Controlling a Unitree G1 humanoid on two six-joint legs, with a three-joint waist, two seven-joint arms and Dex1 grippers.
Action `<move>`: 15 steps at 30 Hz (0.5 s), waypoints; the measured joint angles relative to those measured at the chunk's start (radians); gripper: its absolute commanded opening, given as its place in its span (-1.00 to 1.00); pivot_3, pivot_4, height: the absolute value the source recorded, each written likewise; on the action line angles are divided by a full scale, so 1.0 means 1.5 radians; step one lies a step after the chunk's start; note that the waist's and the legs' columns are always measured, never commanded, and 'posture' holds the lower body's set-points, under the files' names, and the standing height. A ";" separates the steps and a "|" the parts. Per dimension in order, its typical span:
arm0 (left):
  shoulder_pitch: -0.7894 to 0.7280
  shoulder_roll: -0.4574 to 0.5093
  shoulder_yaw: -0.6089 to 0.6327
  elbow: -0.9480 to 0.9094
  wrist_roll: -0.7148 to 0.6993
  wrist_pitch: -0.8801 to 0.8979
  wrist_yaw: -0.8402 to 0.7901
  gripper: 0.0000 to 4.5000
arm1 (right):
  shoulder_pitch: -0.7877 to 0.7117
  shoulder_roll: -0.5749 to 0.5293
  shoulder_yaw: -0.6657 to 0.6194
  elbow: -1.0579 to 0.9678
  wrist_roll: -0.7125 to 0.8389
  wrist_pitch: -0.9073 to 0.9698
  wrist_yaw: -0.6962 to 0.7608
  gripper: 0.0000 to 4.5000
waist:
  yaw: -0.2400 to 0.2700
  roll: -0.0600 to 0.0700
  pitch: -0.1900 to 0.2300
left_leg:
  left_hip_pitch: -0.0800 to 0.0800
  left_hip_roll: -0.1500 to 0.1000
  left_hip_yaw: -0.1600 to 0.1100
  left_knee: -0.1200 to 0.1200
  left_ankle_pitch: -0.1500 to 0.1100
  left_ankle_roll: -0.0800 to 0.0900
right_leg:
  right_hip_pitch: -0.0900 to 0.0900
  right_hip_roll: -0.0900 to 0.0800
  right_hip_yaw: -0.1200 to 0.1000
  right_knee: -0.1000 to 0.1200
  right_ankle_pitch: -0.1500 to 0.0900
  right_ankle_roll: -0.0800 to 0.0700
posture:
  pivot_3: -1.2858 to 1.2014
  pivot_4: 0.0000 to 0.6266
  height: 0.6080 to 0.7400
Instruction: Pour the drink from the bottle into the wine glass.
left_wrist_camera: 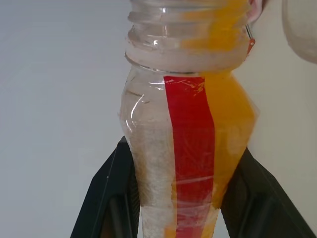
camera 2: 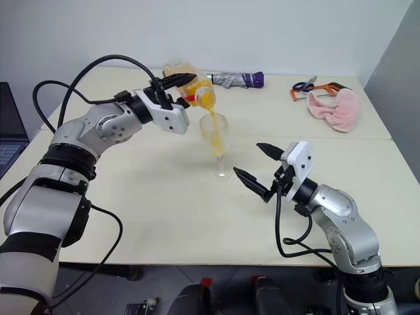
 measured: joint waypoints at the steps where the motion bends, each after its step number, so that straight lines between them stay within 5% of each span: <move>1: 0.000 0.001 0.000 0.000 0.001 0.000 0.004 -0.25 | 0.000 0.000 0.000 -0.001 0.001 0.001 0.000 1.00 | 0.000 0.000 0.000 | 0.000 0.000 0.000 0.000 0.000 0.000 | 0.000 0.000 0.000 0.000 0.000 0.000 | 0.03 -0.52 1.00; 15: -0.018 0.011 -0.002 0.000 0.029 0.002 0.028 -0.25 | 0.003 -0.006 0.000 -0.014 0.021 0.014 0.005 1.00 | 0.000 0.000 0.000 | 0.000 0.000 0.000 0.000 0.000 0.000 | 0.000 0.000 0.000 0.000 0.000 0.000 | 0.03 -0.52 1.00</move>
